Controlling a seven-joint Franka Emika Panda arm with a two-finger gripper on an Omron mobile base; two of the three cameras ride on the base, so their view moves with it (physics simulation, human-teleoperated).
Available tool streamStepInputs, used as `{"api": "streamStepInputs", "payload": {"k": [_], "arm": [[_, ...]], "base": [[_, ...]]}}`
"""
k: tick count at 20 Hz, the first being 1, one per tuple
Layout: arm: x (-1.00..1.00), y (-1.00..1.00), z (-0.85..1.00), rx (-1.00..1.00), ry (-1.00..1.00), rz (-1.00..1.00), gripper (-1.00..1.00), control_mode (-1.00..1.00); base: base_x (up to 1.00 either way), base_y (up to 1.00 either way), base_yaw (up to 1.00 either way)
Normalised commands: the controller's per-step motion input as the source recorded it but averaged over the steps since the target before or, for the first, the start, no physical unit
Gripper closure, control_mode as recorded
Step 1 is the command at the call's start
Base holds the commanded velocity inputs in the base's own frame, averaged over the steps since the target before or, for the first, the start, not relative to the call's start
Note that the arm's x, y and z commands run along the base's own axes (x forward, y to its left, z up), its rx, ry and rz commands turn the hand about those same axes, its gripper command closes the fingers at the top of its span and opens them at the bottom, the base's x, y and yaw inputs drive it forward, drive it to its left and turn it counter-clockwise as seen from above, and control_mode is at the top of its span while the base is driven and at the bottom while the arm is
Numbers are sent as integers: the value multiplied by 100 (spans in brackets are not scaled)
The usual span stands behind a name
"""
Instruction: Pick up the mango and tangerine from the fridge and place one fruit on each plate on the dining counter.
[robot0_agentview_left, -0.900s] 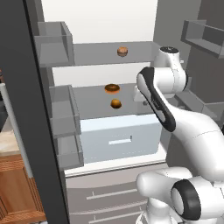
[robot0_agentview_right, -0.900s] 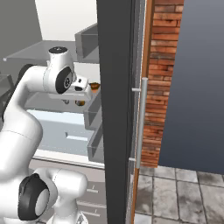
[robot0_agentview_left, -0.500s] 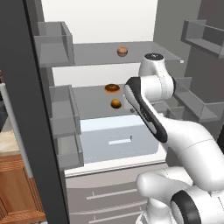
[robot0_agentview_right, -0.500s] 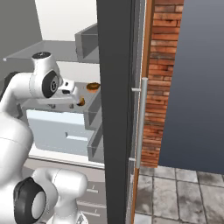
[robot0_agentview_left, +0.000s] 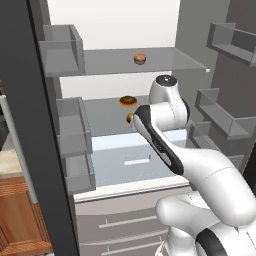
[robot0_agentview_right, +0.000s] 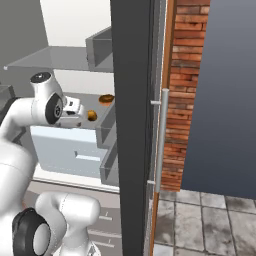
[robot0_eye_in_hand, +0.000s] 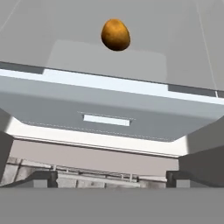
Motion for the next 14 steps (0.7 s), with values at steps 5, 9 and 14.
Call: {"api": "streamStepInputs", "payload": {"k": [5, 9, 14], "arm": [[38, 0, 3, 0, -4, 0, -100, -100], [56, 0, 0, 0, 4, 0, -100, -100], [56, 0, 0, 0, 3, 0, -100, -100]], "base": [[0, 0, 0], [0, 0, 0], [0, 0, 0]]}}
